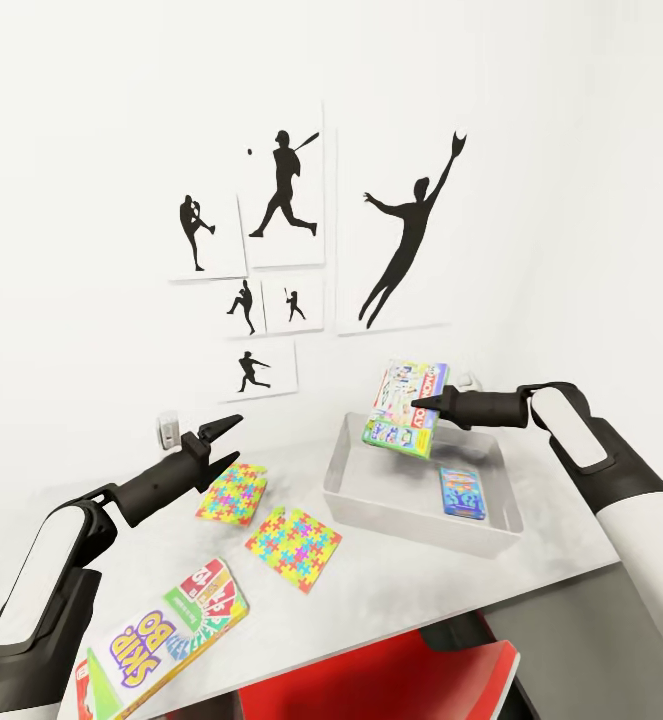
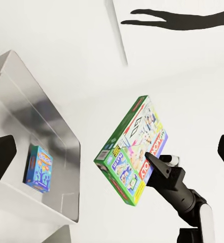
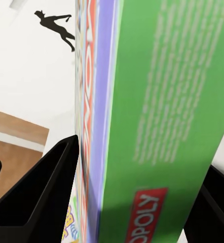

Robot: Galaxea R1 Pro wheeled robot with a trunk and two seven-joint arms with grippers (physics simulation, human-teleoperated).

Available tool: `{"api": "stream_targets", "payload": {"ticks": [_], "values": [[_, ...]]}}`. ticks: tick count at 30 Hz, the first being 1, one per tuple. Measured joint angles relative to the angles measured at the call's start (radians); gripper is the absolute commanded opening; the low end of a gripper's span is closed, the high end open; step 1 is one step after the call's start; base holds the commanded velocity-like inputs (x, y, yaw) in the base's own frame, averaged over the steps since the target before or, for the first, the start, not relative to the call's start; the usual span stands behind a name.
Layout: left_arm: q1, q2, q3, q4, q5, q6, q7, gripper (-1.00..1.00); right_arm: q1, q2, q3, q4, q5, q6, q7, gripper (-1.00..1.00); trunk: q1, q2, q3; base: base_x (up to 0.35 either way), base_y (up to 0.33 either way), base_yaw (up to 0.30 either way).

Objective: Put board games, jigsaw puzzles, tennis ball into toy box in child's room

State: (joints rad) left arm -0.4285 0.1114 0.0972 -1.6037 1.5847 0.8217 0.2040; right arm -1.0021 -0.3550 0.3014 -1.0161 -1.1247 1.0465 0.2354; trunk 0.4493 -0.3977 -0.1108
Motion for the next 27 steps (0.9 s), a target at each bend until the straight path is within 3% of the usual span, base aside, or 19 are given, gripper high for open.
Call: {"api": "stream_targets", "payload": {"ticks": [6, 20, 27], "values": [[0.0, 0.0, 0.0, 0.0, 0.0, 0.0, 0.0, 1.0, -0.003, 0.007, 0.003, 0.009, 0.001, 0.0, 0.0, -1.0, 0.0, 0.0, -0.004, 0.0, 0.0, 0.0], [0.0, 0.001, 0.0, 0.0, 0.0, 0.0, 0.0, 1.0, -0.051, 0.057, 0.006, 0.151, 0.0, 0.0, 0.003, -1.0, 0.0, 0.0, -0.024, 0.0, 0.0, 0.0], [0.0, 0.001, 0.0, 0.0, 0.0, 0.0, 0.0, 1.0, -0.063, 0.066, 0.006, 0.169, 0.0, 0.0, 0.004, -1.0, 0.0, 0.0, -0.035, 0.0, 0.0, 0.0]]}}
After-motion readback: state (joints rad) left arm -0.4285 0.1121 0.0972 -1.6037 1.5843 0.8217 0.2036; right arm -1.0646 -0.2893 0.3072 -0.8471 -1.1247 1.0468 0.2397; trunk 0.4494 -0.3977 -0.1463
